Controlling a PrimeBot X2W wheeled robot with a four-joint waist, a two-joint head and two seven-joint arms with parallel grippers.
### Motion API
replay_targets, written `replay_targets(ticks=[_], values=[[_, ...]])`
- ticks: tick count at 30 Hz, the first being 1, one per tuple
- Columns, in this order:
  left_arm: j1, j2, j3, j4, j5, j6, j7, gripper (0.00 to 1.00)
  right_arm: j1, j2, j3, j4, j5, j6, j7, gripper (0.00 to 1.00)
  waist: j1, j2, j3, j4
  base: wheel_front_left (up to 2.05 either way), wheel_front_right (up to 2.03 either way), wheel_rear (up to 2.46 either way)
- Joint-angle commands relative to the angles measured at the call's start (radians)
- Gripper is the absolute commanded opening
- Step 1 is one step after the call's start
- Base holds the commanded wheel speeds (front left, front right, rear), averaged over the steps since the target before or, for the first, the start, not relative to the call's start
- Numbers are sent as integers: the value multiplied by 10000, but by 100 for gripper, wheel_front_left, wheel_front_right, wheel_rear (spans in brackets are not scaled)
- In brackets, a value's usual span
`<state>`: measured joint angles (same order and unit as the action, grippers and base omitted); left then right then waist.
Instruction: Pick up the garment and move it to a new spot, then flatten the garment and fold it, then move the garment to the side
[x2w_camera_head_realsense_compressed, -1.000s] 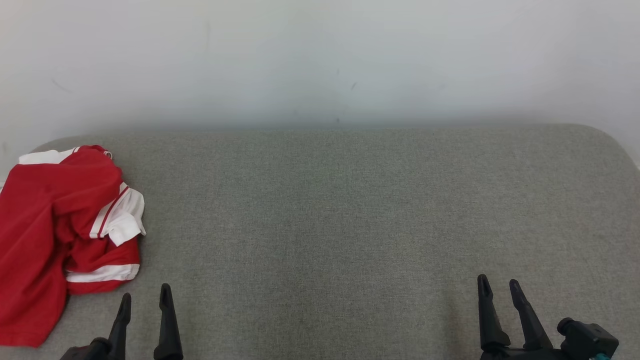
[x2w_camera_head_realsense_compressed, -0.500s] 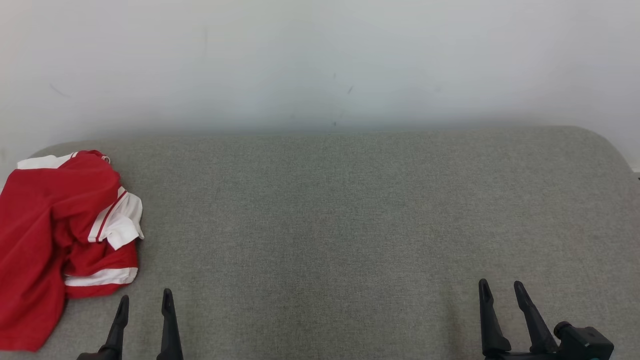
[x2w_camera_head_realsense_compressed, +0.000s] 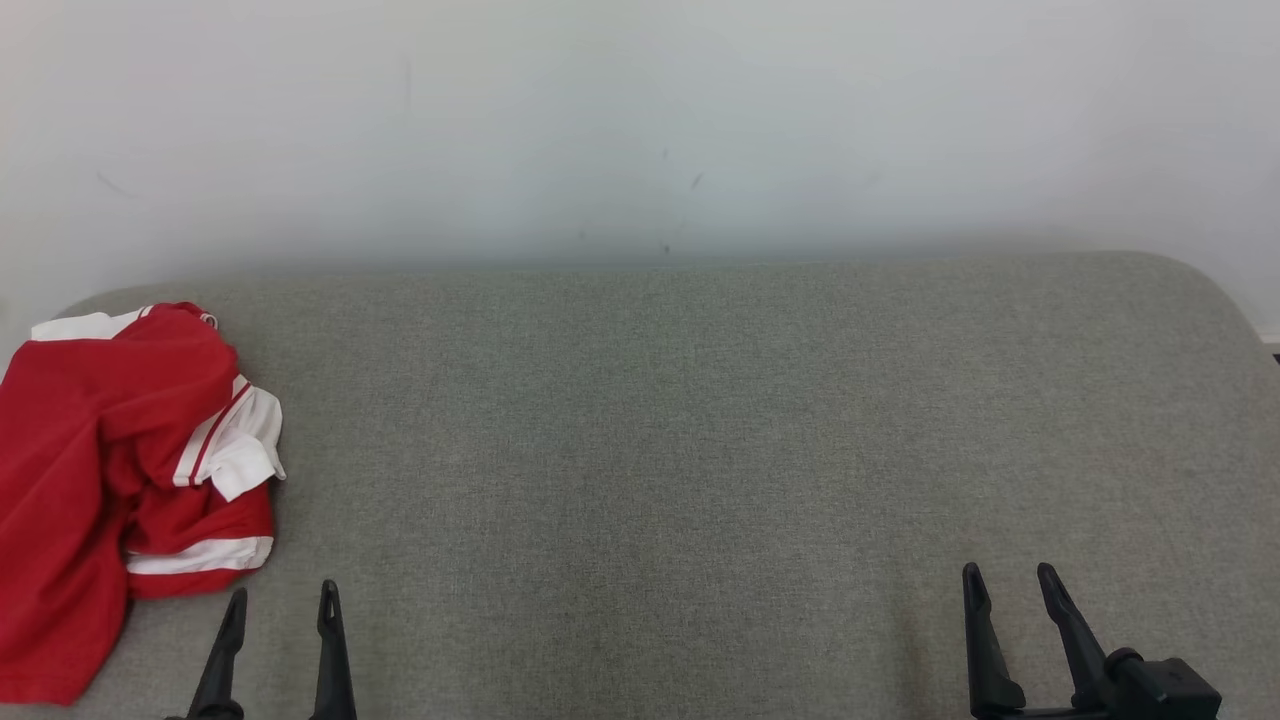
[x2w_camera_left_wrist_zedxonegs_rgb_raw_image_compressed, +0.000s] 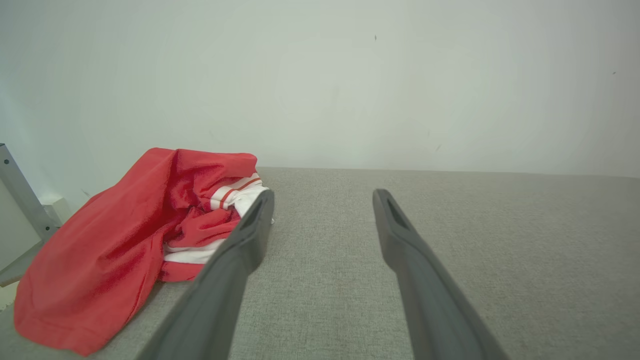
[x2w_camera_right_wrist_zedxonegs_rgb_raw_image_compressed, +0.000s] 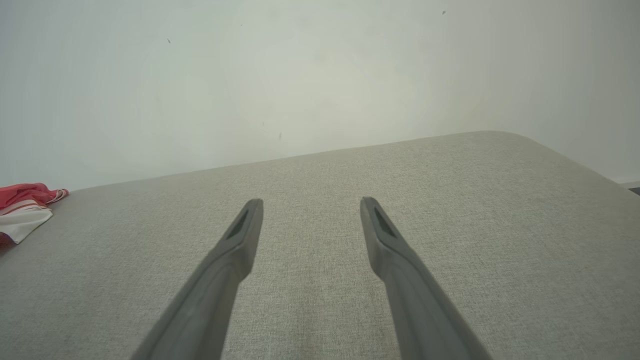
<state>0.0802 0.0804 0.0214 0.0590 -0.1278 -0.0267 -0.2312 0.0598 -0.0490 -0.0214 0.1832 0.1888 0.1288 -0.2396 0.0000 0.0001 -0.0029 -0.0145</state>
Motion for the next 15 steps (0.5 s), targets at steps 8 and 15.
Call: replay_targets(ticks=[8, 15], values=[[272, -8, 215, -195, 778, -179, -257, 100, 12, -19, -70, -32, -657, 34, -194, 100, 0, -1, -49, 14, 0, 0, 0], [359, 140, 39, -8, 1226, -458, -358, 100, 67, -20, -40, -98, -985, 36, -265, 100, 0, -1, -83, -9, 0, 0, 0]])
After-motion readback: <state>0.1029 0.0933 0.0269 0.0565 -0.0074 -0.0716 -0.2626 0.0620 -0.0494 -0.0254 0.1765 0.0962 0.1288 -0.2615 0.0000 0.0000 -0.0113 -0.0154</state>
